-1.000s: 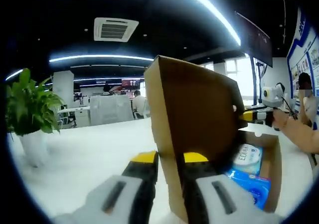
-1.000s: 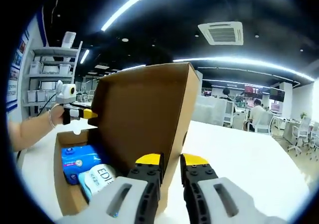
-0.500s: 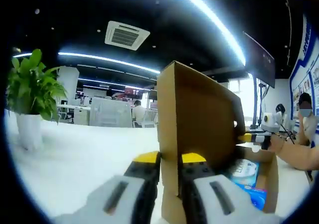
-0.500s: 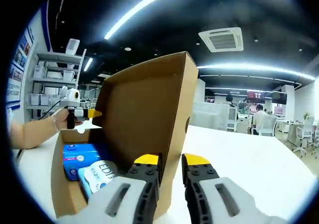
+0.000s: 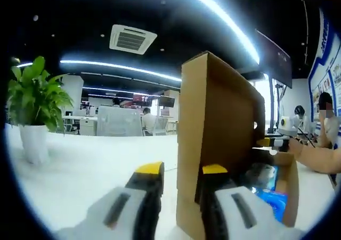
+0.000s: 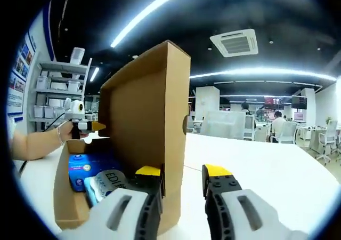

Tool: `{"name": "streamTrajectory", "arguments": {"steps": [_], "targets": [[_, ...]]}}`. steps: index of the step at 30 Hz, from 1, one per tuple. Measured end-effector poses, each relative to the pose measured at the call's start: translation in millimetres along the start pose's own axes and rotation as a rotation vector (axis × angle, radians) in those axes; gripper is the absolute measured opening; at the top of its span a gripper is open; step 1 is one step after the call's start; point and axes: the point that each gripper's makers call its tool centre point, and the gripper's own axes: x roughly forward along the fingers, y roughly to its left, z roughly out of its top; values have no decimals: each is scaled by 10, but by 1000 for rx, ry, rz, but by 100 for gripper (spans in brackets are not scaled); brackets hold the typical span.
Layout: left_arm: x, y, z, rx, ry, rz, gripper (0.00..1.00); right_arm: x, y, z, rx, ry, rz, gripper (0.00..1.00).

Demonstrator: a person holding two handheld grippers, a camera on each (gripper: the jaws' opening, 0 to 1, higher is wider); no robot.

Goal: Operate the shoe box by opening the lid, removing the specified soft item, and placing it in the target area until the item is outside and the box remains undamaged.

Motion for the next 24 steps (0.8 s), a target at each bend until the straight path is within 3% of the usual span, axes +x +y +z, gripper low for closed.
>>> {"name": "streamTrajectory", "arguments": {"steps": [8,15,24], "targets": [[4,69,83,-12,-37,40,25,-1,6,115,-62,-22,-36,18],[-7,84,157,60,-48,89,24,-11,5,160,-136,-22,-74,19],[-47,158,216,72,-77,113,24,-75,-82,221,-113,-56,-96,20]]}}
